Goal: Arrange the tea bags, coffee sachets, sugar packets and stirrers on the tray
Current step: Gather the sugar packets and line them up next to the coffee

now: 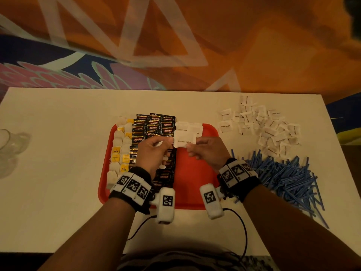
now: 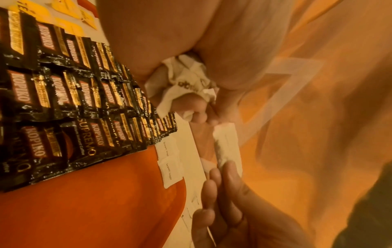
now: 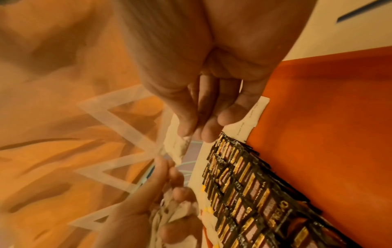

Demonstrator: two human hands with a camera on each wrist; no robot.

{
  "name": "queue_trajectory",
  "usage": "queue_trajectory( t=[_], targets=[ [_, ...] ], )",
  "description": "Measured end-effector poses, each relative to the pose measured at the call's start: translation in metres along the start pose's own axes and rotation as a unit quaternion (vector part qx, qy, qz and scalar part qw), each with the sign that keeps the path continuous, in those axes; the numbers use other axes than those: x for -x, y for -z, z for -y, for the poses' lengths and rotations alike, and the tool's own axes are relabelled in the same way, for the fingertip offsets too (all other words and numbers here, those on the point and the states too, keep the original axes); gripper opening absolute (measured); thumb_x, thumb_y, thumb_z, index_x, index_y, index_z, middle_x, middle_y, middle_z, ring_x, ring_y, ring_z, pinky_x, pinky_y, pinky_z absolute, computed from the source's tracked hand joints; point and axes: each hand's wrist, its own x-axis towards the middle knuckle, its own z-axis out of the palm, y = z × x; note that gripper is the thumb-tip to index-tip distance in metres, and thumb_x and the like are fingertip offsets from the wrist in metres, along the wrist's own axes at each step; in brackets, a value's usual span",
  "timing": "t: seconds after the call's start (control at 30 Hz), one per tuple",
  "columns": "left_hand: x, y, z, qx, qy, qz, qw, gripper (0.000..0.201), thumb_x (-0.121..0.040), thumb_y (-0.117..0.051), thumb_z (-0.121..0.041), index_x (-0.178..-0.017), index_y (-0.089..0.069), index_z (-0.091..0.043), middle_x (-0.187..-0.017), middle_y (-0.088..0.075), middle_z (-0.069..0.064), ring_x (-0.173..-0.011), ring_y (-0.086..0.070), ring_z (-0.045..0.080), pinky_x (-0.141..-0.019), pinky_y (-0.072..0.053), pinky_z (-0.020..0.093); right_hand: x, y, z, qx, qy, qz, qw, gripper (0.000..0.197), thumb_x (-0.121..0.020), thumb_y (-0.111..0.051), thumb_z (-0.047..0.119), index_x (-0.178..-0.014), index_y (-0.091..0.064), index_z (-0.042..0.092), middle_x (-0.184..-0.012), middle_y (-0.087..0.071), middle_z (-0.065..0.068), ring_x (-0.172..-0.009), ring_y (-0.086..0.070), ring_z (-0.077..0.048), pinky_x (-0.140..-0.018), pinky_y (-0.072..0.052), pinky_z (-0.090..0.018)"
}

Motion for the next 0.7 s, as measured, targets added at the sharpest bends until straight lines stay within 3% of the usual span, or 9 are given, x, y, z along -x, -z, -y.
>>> queue_trajectory(
  t=[0.17, 0.23, 0.33, 0.4, 0.47, 0.53, 0.57, 0.63, 0.7],
  targets=[
    [-0.014, 0.011, 0.014, 0.006, 0.044, -0.029, 0.999, 0.009, -0.094, -0.069, -0.022, -0.093, -0.072, -0.014, -0.078, -0.067, 0.000, -0.054, -0.057, 0.007, -0.040, -0.042, 0.022, -0.036, 0.005, -0.027, 0.071, -0.044, -0.068, 0.994, 0.024, -0.083, -0.076, 0.024, -0.102, -0.068, 0.011, -0.075, -0.073, -0.002, -0.057, -0.065, 0.001, -0.055, -0.048, -0.014],
    [-0.017, 0.016, 0.018, -0.002, 0.052, -0.030, 0.998, 0.010, -0.094, -0.068, -0.022, -0.095, -0.072, -0.013, -0.077, -0.067, 0.000, -0.053, -0.057, 0.007, -0.040, -0.042, 0.023, -0.051, 0.004, -0.036, 0.108, -0.058, -0.067, 0.990, 0.028, -0.084, -0.075, 0.027, -0.107, -0.067, 0.013, -0.073, -0.072, 0.003, -0.061, -0.065, 0.003, -0.062, -0.049, -0.012],
    [-0.023, 0.026, 0.022, -0.012, 0.062, -0.030, 0.998, 0.009, -0.095, -0.067, -0.024, -0.095, -0.072, -0.016, -0.074, -0.067, -0.002, -0.055, -0.055, 0.009, -0.042, -0.042, 0.023, -0.074, 0.000, -0.041, 0.140, -0.077, -0.063, 0.985, 0.030, -0.084, -0.074, 0.027, -0.107, -0.070, 0.009, -0.077, -0.073, 0.001, -0.079, -0.069, -0.012, -0.080, -0.056, -0.029],
    [-0.027, 0.034, 0.025, -0.015, 0.069, -0.035, 0.997, 0.008, -0.095, -0.067, -0.024, -0.095, -0.072, -0.019, -0.072, -0.067, -0.003, -0.055, -0.055, 0.010, -0.042, -0.042, 0.023, -0.086, -0.003, -0.040, 0.165, -0.086, -0.063, 0.981, 0.028, -0.086, -0.072, 0.028, -0.107, -0.070, 0.009, -0.081, -0.074, -0.001, -0.076, -0.067, -0.012, -0.073, -0.055, -0.024],
    [-0.030, 0.041, 0.027, -0.010, 0.073, -0.036, 0.997, 0.009, -0.095, -0.067, -0.024, -0.097, -0.072, -0.018, -0.071, -0.067, -0.004, -0.055, -0.054, 0.010, -0.042, -0.041, 0.024, -0.095, -0.005, -0.042, 0.179, -0.091, -0.071, 0.977, 0.026, -0.089, -0.070, 0.028, -0.108, -0.069, 0.011, -0.084, -0.074, -0.002, -0.068, -0.063, -0.003, -0.057, -0.043, -0.011],
    [-0.033, 0.046, 0.029, -0.006, 0.077, -0.037, 0.996, 0.011, -0.095, -0.067, -0.024, -0.100, -0.072, -0.016, -0.071, -0.066, -0.003, -0.055, -0.054, 0.011, -0.042, -0.040, 0.024, -0.102, -0.008, -0.043, 0.176, -0.100, -0.084, 0.976, 0.028, -0.089, -0.070, 0.027, -0.112, -0.068, 0.011, -0.084, -0.073, -0.002, -0.064, -0.060, 0.001, -0.050, -0.037, -0.006],
    [-0.034, 0.048, 0.030, -0.004, 0.079, -0.038, 0.996, 0.012, -0.094, -0.067, -0.025, -0.101, -0.072, -0.016, -0.072, -0.067, -0.003, -0.056, -0.054, 0.011, -0.042, -0.040, 0.024, -0.106, -0.010, -0.044, 0.178, -0.103, -0.087, 0.975, 0.029, -0.089, -0.070, 0.026, -0.113, -0.068, 0.010, -0.085, -0.073, -0.002, -0.067, -0.062, -0.001, -0.053, -0.040, -0.006],
    [-0.035, 0.050, 0.031, 0.000, 0.084, -0.041, 0.996, 0.012, -0.094, -0.067, -0.026, -0.100, -0.072, -0.016, -0.074, -0.067, -0.001, -0.056, -0.055, 0.011, -0.042, -0.040, 0.023, -0.111, -0.013, -0.044, 0.201, -0.105, -0.086, 0.970, 0.032, -0.088, -0.071, 0.027, -0.114, -0.068, 0.009, -0.093, -0.074, -0.005, -0.084, -0.068, -0.011, -0.074, -0.052, -0.016],
    [-0.036, 0.051, 0.032, 0.002, 0.089, -0.042, 0.995, 0.012, -0.094, -0.067, -0.026, -0.100, -0.072, -0.017, -0.074, -0.067, -0.002, -0.056, -0.055, 0.011, -0.042, -0.040, 0.022, -0.113, -0.015, -0.043, 0.223, -0.099, -0.086, 0.966, 0.032, -0.087, -0.071, 0.029, -0.112, -0.069, 0.009, -0.097, -0.074, -0.007, -0.096, -0.068, -0.017, -0.092, -0.051, -0.027]
  ],
)
